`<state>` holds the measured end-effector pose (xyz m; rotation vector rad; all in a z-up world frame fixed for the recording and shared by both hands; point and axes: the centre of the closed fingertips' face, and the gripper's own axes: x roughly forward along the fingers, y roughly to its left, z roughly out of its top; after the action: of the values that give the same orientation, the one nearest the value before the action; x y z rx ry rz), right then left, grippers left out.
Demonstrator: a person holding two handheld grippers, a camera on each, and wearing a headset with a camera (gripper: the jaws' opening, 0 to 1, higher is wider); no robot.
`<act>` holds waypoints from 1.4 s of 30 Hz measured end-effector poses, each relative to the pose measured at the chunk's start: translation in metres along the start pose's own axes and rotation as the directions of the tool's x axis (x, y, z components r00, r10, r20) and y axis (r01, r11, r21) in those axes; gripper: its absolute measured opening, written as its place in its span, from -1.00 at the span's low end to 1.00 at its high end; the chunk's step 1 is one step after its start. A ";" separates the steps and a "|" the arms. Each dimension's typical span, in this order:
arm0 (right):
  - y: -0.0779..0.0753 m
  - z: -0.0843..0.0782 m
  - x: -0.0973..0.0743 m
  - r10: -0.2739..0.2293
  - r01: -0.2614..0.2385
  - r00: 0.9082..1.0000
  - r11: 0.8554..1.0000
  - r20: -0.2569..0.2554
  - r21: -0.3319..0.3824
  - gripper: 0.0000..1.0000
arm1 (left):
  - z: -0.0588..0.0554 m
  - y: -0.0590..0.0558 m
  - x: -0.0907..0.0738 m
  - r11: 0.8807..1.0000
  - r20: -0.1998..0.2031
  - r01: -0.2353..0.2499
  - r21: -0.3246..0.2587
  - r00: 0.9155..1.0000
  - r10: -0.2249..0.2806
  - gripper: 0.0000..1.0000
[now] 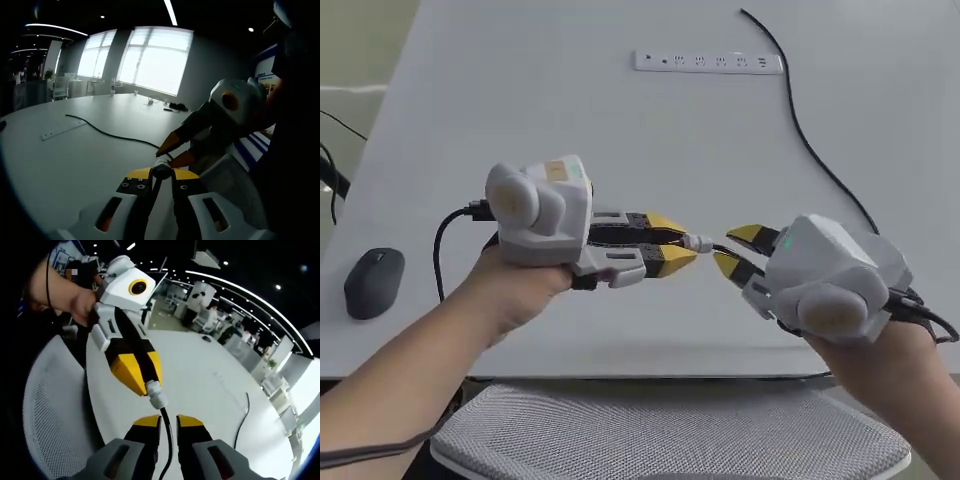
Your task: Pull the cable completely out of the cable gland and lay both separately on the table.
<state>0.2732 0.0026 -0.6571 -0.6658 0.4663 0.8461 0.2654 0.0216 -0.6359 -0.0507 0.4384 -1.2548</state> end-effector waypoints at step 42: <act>-0.012 -0.039 -0.001 -0.010 0.019 0.999 0.977 -0.042 0.212 -1.00 | -0.001 -0.001 -0.001 1.000 -0.009 -0.001 0.001 1.000 0.001 -0.70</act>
<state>0.2775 -0.0305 -0.6797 -0.4897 0.5794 0.7571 0.2643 0.0222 -0.6368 -0.0446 0.4454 -1.2544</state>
